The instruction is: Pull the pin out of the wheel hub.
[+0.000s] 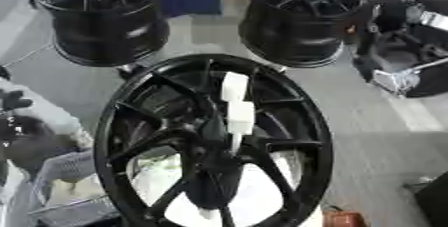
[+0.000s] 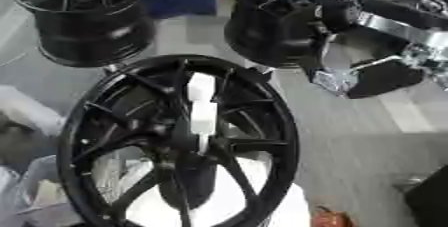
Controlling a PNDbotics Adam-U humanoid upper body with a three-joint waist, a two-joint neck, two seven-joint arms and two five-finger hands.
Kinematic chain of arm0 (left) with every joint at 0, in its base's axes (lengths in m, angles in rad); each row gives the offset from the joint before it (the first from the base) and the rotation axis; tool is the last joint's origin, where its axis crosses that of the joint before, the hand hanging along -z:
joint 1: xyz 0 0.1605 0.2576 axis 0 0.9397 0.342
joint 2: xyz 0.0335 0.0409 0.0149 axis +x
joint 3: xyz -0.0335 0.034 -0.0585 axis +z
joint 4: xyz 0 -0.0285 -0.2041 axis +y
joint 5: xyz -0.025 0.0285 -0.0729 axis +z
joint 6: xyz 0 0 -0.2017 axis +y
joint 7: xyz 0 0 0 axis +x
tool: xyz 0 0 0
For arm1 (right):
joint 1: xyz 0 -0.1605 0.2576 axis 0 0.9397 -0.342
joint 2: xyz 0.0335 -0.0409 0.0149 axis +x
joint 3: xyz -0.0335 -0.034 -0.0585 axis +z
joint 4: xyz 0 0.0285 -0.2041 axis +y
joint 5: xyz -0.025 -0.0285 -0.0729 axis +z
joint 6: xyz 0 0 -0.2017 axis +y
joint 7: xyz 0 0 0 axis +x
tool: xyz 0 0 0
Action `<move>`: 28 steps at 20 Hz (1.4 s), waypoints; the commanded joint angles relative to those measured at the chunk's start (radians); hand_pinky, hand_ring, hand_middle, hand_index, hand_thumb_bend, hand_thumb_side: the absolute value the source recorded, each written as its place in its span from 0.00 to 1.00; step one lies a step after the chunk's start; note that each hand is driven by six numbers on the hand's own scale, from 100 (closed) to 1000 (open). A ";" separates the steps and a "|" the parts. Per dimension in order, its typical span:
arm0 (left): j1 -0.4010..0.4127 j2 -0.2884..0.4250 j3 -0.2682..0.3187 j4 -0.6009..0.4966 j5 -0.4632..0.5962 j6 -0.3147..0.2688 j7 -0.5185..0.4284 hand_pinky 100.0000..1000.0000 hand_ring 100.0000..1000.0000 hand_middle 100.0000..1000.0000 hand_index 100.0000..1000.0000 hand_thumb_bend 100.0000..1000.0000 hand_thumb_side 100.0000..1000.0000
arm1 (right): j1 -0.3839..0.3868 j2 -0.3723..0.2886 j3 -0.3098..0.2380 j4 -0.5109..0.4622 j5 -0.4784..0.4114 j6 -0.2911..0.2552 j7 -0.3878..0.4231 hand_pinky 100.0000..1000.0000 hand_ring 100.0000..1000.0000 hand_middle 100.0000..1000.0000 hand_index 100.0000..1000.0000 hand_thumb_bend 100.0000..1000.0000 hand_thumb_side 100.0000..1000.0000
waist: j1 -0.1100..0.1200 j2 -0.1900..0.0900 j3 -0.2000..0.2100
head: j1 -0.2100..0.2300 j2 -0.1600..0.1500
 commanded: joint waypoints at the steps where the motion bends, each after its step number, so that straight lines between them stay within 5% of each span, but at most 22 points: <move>1: -0.007 0.020 -0.008 -0.016 -0.004 -0.001 -0.008 0.46 0.44 0.59 0.73 0.00 0.79 | -0.041 -0.007 0.023 -0.014 0.028 0.006 0.072 0.51 0.41 0.76 0.89 0.00 0.44 | 0.004 -0.007 0.002 | -0.006 -0.002; 5: -0.008 0.018 -0.010 -0.015 -0.006 -0.001 -0.013 0.46 0.44 0.59 0.73 0.00 0.79 | -0.084 0.034 0.046 -0.013 0.072 0.005 0.123 0.43 0.36 0.74 0.88 0.00 0.53 | 0.007 -0.007 0.007 | -0.009 -0.002; 21: -0.011 0.017 -0.016 -0.014 -0.006 -0.002 -0.022 0.46 0.44 0.59 0.73 0.00 0.79 | -0.205 0.213 0.133 0.135 0.225 -0.042 0.204 0.37 0.31 0.72 0.85 0.00 0.56 | 0.013 -0.006 0.024 | -0.021 -0.002; 28: -0.011 0.015 -0.019 -0.013 -0.006 -0.003 -0.026 0.47 0.45 0.60 0.73 0.00 0.79 | -0.232 0.280 0.158 0.203 0.343 -0.094 0.226 0.35 0.29 0.70 0.82 0.07 0.59 | 0.016 -0.006 0.026 | -0.021 -0.002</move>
